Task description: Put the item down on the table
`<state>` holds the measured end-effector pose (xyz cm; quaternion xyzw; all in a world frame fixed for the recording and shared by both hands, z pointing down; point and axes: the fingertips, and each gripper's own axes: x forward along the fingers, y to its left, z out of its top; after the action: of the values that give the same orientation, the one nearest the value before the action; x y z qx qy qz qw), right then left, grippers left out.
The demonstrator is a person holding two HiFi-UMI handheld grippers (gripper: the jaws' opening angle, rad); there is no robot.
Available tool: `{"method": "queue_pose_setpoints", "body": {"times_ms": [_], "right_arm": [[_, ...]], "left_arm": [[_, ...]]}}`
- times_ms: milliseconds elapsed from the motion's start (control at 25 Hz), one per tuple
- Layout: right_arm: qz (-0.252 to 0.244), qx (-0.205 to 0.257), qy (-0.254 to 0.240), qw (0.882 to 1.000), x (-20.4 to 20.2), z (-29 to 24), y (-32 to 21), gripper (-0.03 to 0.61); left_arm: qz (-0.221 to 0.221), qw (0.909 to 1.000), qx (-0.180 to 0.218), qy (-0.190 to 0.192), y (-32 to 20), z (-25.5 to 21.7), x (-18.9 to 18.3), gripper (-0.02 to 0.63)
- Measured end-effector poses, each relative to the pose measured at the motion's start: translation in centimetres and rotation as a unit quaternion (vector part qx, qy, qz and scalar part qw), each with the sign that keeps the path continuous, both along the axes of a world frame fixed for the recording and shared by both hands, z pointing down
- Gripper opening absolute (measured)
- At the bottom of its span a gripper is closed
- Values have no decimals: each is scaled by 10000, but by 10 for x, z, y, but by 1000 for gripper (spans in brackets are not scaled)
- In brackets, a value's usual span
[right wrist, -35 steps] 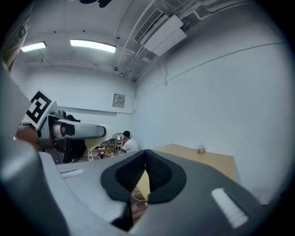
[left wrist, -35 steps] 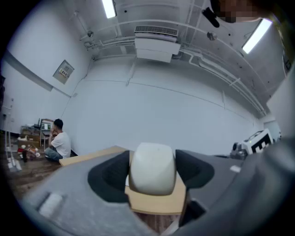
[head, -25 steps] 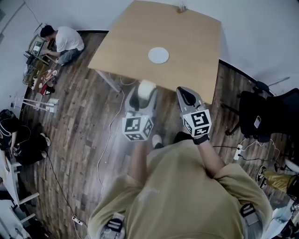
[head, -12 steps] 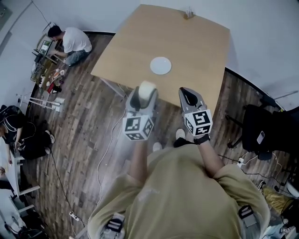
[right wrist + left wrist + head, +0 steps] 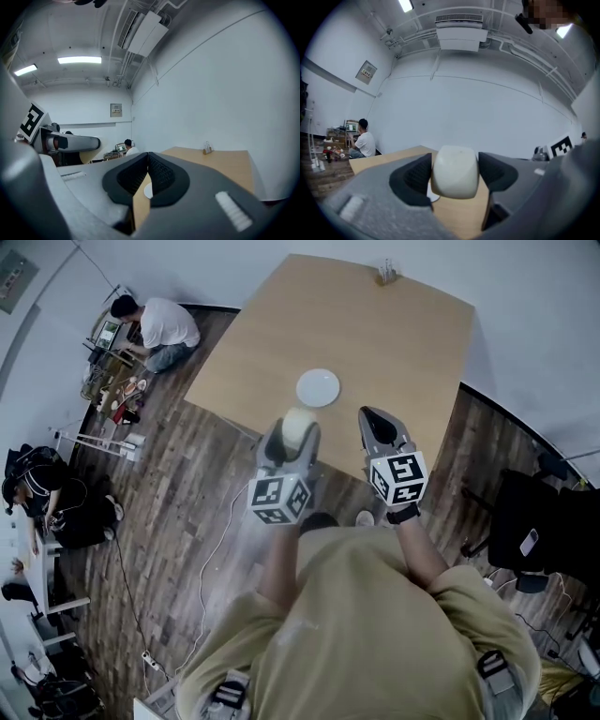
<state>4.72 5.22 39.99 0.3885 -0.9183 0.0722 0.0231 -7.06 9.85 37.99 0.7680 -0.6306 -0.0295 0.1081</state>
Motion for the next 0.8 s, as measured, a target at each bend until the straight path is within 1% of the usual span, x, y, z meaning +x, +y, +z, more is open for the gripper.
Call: {"method": "queue_pose_setpoints", "body": {"times_ms": [120,280,520,800], "right_arm": [[-52,-192,-74,9998,5,16,-16,6],[-131,-455,-90,9988,-2,34,-37,6],[-74,-645,99,9978,-16,52,-87,6],[162,-910,343,9951,-32,73,-155,6]], "left_arm": [[-138,9997,-167,-62,-9,13,1,311],[-195,9989,-411,-129,-30,30,-4,311],[-71,9979,-639,-104,-91,56,-20,311],[234,9943,-983,-333,-172,89,-36,311]]}}
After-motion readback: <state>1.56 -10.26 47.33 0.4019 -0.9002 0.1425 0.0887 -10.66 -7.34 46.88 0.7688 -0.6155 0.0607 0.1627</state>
